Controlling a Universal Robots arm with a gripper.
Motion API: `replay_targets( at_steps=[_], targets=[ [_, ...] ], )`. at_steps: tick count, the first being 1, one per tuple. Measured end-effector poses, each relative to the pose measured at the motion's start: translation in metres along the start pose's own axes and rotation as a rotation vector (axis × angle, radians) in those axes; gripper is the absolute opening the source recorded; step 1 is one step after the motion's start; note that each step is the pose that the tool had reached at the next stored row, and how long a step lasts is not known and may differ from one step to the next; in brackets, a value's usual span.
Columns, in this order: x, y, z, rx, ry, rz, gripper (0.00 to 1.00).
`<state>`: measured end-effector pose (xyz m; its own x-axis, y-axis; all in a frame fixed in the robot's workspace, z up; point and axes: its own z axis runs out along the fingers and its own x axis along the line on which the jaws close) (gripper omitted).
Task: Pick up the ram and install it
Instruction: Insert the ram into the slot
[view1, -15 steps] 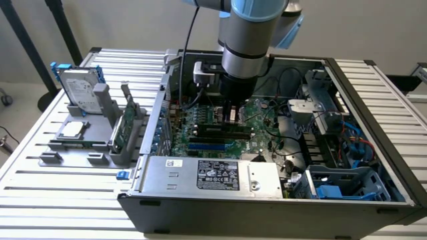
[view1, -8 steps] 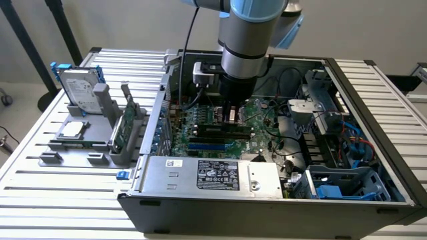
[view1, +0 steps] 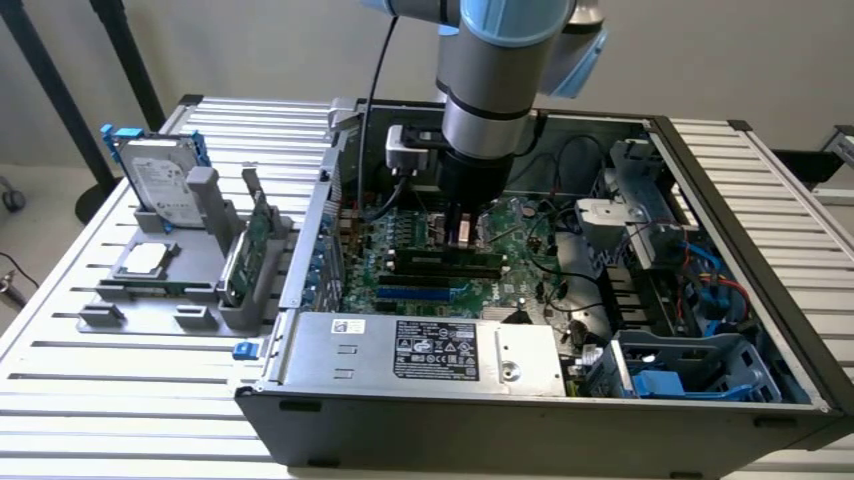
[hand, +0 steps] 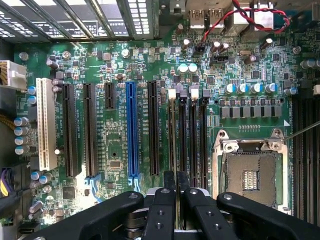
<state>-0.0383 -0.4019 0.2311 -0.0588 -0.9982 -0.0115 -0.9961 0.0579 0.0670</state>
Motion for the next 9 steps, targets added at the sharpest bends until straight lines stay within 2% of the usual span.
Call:
replay_targets(
  at_steps=[9],
  targets=[
    [0.0, -0.0001, 0.0014, 0.0003, -0.0003, 0.005, 0.14]
  ],
)
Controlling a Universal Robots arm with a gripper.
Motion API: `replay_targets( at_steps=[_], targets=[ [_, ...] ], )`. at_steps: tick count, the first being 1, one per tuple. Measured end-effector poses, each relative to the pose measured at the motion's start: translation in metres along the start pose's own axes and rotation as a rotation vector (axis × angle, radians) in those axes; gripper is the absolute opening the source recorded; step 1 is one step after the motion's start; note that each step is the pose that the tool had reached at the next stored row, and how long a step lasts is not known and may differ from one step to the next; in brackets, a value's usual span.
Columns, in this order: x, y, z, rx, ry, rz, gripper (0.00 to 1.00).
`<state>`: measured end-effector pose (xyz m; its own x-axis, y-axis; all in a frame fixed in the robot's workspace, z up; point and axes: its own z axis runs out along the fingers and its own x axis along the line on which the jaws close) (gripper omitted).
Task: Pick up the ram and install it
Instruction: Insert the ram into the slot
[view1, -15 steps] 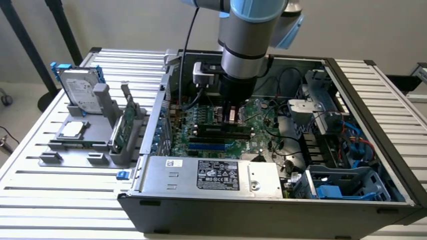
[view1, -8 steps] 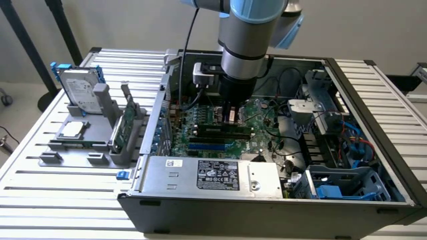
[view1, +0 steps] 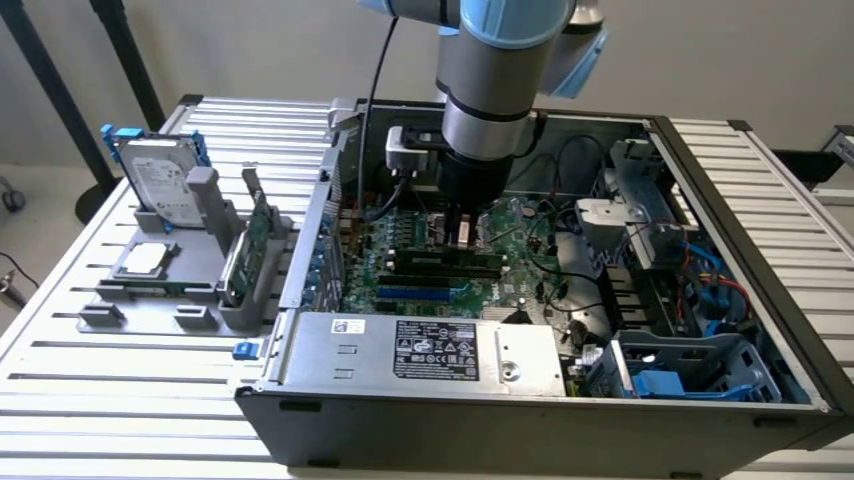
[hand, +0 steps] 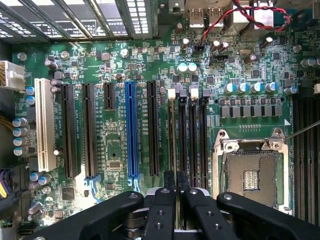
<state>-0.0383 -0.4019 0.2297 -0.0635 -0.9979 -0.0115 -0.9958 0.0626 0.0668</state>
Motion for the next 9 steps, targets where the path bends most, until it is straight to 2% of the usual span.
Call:
replay_targets(
  at_steps=[9],
  targets=[
    [0.0, -0.0003, 0.0025, 0.0005, -0.0003, 0.003, 0.14]
  ],
)
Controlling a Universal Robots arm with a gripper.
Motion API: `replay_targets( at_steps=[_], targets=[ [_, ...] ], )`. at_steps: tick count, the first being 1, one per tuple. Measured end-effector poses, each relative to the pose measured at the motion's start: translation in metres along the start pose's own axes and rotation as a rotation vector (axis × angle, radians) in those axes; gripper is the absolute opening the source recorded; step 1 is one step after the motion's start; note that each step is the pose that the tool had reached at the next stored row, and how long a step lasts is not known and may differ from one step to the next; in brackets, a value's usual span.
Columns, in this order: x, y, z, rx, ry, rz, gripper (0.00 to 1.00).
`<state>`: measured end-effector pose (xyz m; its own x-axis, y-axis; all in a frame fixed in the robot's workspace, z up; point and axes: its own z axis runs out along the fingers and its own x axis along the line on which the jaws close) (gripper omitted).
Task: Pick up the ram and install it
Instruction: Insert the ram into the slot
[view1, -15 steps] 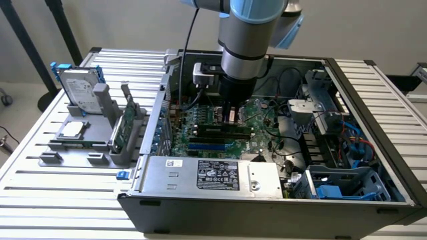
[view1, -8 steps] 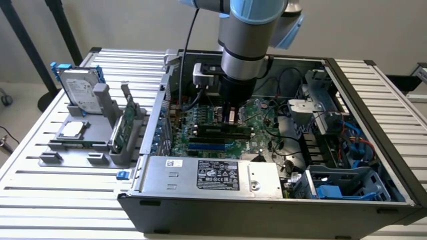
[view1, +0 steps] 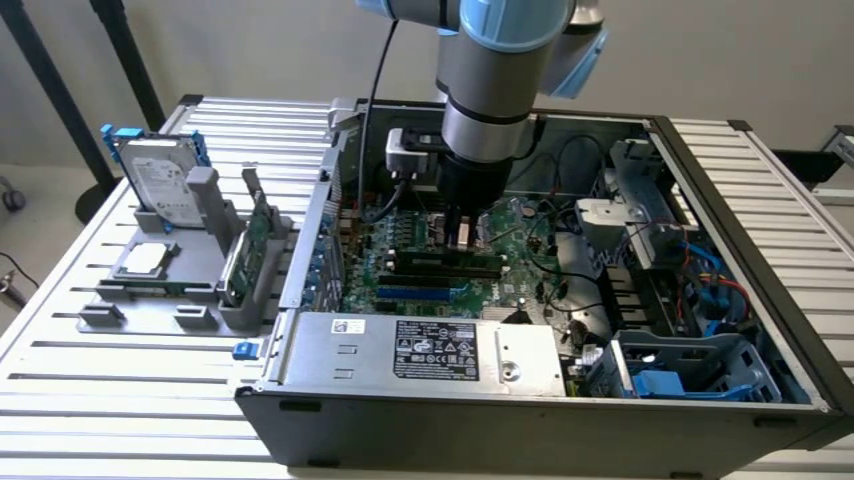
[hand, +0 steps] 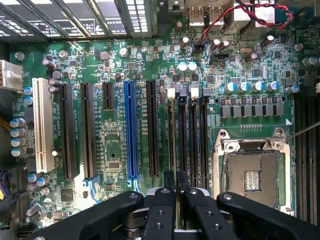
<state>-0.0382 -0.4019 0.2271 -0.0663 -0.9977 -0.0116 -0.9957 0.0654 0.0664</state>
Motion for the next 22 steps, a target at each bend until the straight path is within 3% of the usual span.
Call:
replay_targets(
  at_steps=[16, 19, 20, 22],
  targets=[
    [0.0, -0.0006, 0.0018, 0.0001, 0.0002, 0.0, 0.14],
    [0.0, -0.0006, 0.0018, 0.0002, 0.0, 0.0, 0.21],
    [0.0, -0.0006, 0.0017, 0.0002, -0.0003, 0.0, 0.28],
    [0.0, -0.0005, 0.0002, 0.0001, -0.0014, 0.0, 0.28]
  ],
)
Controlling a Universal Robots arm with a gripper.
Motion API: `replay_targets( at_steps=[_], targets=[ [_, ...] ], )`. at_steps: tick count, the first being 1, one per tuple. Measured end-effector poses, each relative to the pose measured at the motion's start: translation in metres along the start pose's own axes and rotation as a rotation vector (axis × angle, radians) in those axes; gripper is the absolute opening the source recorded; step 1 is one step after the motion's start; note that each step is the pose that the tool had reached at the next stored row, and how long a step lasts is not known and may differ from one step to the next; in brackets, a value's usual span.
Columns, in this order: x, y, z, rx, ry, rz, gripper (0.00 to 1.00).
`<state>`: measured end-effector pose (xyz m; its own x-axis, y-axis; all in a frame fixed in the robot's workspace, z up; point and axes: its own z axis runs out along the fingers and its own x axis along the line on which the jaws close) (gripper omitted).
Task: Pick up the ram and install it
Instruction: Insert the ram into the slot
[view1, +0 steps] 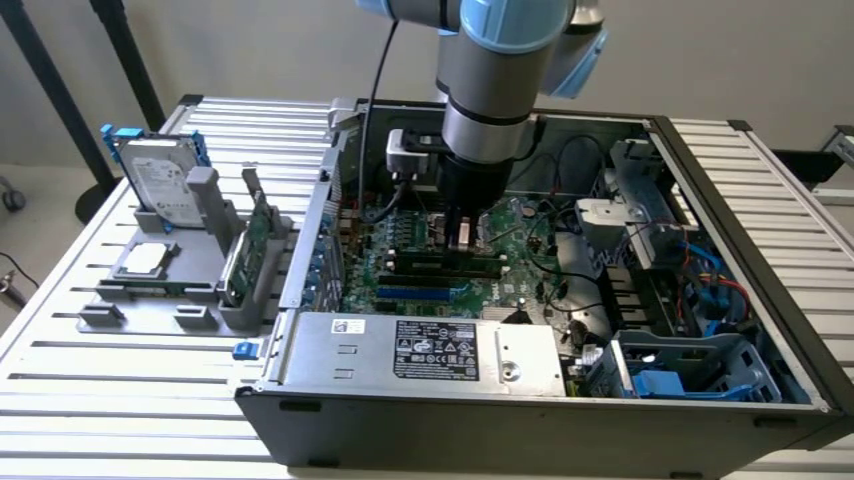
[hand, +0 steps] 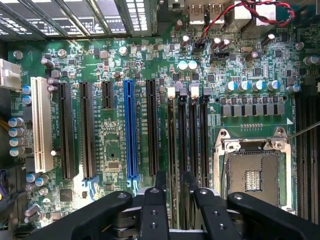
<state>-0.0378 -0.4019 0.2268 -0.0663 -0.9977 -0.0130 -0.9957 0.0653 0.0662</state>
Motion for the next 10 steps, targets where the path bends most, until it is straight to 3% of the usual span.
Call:
replay_targets(
  at_steps=[10],
  targets=[
    [0.0, 0.0017, -0.0185, -0.0008, -0.0114, -0.001, 0.26]
  ],
)
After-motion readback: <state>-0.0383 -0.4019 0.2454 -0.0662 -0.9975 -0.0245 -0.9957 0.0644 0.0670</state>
